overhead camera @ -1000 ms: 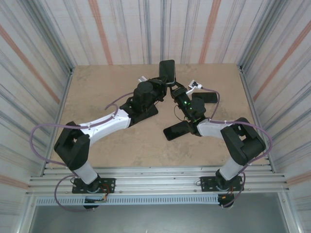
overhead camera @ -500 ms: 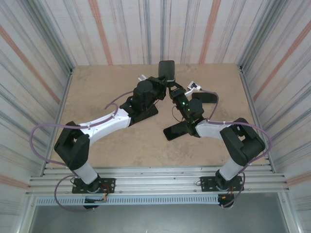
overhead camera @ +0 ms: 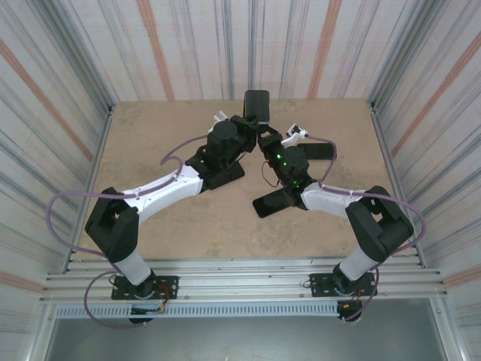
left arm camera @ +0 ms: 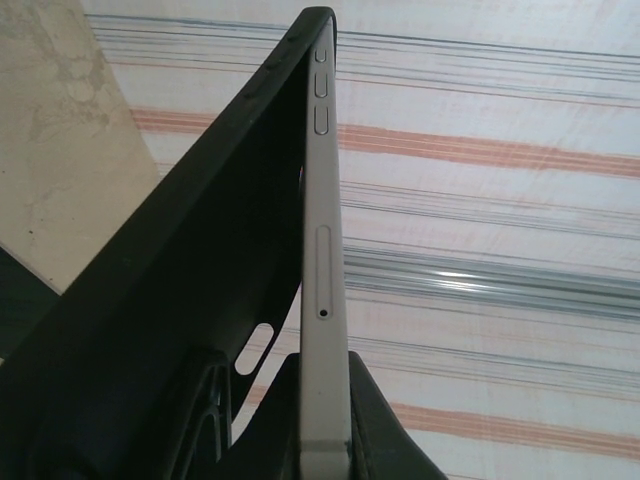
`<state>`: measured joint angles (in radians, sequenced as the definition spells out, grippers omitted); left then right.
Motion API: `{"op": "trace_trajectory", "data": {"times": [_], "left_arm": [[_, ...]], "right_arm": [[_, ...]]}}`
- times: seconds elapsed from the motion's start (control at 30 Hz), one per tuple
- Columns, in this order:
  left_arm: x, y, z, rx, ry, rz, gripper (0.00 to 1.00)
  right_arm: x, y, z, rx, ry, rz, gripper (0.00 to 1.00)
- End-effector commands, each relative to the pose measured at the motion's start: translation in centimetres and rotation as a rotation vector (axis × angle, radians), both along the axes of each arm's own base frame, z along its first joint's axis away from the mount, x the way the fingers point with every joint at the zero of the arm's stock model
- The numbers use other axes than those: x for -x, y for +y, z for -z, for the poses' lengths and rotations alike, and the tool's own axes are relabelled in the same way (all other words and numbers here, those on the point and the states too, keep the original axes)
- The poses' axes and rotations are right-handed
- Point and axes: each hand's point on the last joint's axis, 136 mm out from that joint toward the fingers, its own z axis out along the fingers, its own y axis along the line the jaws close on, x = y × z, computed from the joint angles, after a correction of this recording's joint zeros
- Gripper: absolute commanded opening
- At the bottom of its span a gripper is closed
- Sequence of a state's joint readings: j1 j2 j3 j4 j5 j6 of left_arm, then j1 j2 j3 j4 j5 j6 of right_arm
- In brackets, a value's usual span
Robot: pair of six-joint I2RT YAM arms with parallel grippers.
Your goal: Take the phone out of the phone case
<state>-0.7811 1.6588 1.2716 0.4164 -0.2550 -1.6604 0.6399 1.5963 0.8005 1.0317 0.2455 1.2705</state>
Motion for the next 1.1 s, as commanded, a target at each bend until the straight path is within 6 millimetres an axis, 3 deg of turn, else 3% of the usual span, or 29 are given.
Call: {"op": "trace_trajectory", "data": {"times": [0.0, 0.23, 0.4, 0.5, 0.7, 1.07], "left_arm": [[1.2, -0.1, -6.3, 0.067, -0.152, 0.029, 0.00], [1.5, 3.7, -6.3, 0.014, -0.152, -0.025, 0.00], [1.3, 5.1, -6.7, 0.015, -0.163, -0.044, 0.00], [1.3, 5.6, -6.8, 0.015, -0.170, -0.061, 0.00], [0.9, 2.8, -7.4, 0.040, -0.180, 0.005, 0.00], [2.0, -1.4, -9.5, 0.064, -0.206, 0.117, 0.00]], "right_arm": [[0.4, 0.3, 2.4, 0.090, 0.066, -0.001, 0.00], [0.4, -3.6, 3.3, 0.246, 0.104, 0.149, 0.00], [0.3, -3.8, 3.7, 0.267, 0.112, 0.161, 0.00], [0.5, -2.5, 3.2, 0.276, 0.089, 0.128, 0.00], [0.8, 1.5, 1.7, 0.282, 0.031, 0.058, 0.00], [1.0, 4.6, 2.5, 0.368, -0.050, 0.063, 0.00]]}}
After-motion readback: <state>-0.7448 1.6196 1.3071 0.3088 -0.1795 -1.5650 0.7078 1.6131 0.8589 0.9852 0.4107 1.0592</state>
